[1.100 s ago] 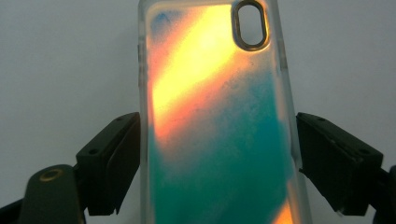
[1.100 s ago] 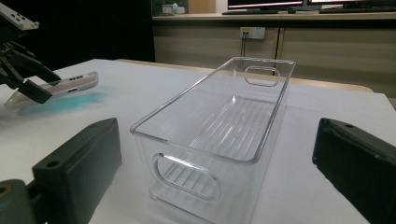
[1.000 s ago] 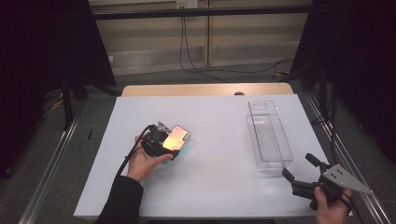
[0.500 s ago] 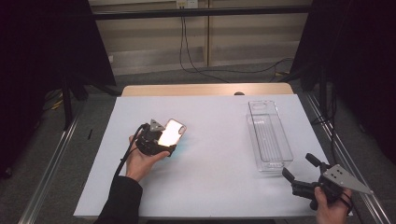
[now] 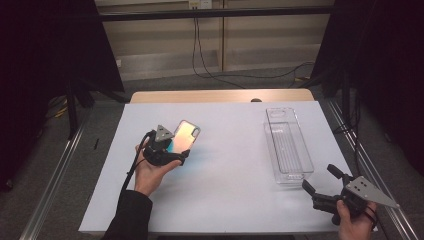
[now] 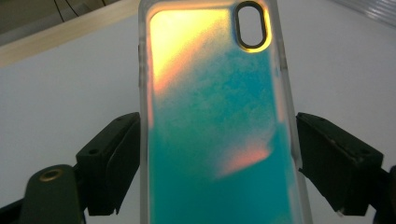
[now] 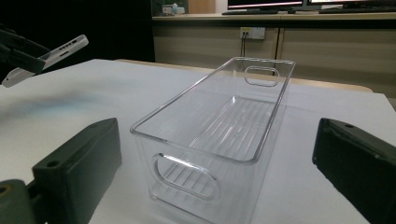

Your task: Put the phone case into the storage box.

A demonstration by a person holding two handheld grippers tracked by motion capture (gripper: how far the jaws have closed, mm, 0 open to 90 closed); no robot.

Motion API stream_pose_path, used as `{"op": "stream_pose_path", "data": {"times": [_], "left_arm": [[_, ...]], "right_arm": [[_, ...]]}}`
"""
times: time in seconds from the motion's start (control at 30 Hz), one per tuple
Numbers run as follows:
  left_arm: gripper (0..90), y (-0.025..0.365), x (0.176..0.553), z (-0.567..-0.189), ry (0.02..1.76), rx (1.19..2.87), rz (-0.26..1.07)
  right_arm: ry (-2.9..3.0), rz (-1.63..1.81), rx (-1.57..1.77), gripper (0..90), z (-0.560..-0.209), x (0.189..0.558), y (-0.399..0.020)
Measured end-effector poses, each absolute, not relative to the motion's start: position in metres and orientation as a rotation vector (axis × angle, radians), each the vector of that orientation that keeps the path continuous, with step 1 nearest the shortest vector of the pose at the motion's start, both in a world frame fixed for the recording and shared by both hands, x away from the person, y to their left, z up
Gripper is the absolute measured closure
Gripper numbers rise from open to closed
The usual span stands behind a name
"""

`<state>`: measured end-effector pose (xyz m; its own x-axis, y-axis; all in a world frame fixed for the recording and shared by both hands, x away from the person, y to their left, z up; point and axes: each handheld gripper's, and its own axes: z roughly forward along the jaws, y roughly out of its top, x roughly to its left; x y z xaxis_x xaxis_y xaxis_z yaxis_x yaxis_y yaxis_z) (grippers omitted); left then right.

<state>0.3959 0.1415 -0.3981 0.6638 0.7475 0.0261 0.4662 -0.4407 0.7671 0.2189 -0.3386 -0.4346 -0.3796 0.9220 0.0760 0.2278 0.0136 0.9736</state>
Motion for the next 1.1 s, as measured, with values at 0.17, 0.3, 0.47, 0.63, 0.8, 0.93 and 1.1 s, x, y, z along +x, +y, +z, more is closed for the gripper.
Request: {"op": "stream_pose_path", "data": {"times": [0.17, 0.3, 0.47, 0.63, 0.8, 0.93, 1.1], "left_arm": [[16.9, 0.145, 0.394, -0.393, 0.917, 2.061, 0.461], [17.0, 0.146, 0.391, -0.39, 0.924, 2.044, 0.473], [17.0, 0.145, 0.386, -0.386, 0.912, 2.025, 0.479], [17.0, 0.143, 0.377, -0.381, 0.879, 2.014, 0.497], [17.0, 0.137, 0.368, -0.375, 0.846, 2.002, 0.508], [17.0, 0.133, 0.364, -0.374, 0.83, 2.001, 0.514], [17.0, 0.127, 0.358, -0.373, 0.809, 2.008, 0.51]], "right_arm": [[1.664, 1.407, 1.189, 0.9, -0.435, 0.219, -0.339], [1.669, 1.406, 1.184, 0.8, -0.435, 0.219, -0.339], [1.674, 1.407, 1.183, 0.7, -0.435, 0.219, -0.338], [1.672, 1.409, 1.178, 0.7, -0.434, 0.219, -0.338], [1.666, 1.415, 1.173, 0.7, -0.434, 0.219, -0.338], [1.664, 1.419, 1.173, 0.7, -0.433, 0.219, -0.338], [1.672, 1.417, 1.161, 0.6, -0.432, 0.219, -0.336]]}}
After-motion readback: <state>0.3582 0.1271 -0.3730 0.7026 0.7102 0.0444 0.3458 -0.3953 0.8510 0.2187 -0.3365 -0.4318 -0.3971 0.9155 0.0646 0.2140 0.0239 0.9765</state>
